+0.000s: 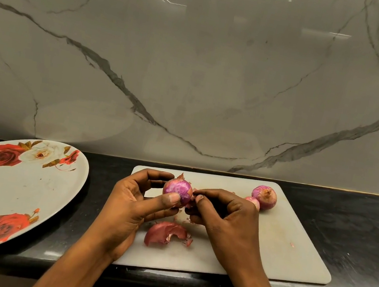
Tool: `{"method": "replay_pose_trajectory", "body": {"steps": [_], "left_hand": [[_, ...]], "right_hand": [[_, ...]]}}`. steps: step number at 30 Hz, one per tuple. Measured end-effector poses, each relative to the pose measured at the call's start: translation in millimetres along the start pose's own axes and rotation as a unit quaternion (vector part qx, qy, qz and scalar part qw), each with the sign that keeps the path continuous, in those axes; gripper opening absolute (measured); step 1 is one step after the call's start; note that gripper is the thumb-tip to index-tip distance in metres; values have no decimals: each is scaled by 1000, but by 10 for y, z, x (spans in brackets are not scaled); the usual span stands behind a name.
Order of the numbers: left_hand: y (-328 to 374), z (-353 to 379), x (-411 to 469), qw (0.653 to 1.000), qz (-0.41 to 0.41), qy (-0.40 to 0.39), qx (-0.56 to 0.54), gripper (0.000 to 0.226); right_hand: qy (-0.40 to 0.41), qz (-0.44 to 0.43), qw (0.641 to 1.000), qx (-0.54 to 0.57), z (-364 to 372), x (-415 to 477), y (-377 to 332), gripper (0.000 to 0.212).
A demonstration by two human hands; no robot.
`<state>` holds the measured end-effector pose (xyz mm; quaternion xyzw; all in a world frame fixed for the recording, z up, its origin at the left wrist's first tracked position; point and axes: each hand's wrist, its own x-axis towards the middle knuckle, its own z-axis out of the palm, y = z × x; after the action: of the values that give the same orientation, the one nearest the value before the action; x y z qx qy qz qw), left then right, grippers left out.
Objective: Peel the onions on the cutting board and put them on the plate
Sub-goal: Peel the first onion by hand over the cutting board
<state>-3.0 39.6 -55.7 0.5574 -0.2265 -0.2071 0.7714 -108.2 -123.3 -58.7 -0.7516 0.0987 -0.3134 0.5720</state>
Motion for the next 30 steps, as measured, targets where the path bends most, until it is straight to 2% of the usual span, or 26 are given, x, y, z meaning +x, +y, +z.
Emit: {"method": "replay_pose_trajectory", "body": {"steps": [8,13,16,20,30], "left_hand": [[-3,-12,8,999,-17,-3,-42,44],[-7,0,7,999,-14,-7,-31,44],[-15,5,1,1000,-7,-13,-9,47],[-23,-8,-3,1000,-3,-23,7,46],[-17,-18,-7,999,-2,-28,20,49]], "right_hand": [[7,40,999,-8,28,24,-42,22],[6,24,1000,-11,4,7,-23,8],[-15,41,998,37,-2,23,-50,15],[-46,36,997,48,0,39,-60,28],[-50,32,997,45,-28,52,-33,26]]}}
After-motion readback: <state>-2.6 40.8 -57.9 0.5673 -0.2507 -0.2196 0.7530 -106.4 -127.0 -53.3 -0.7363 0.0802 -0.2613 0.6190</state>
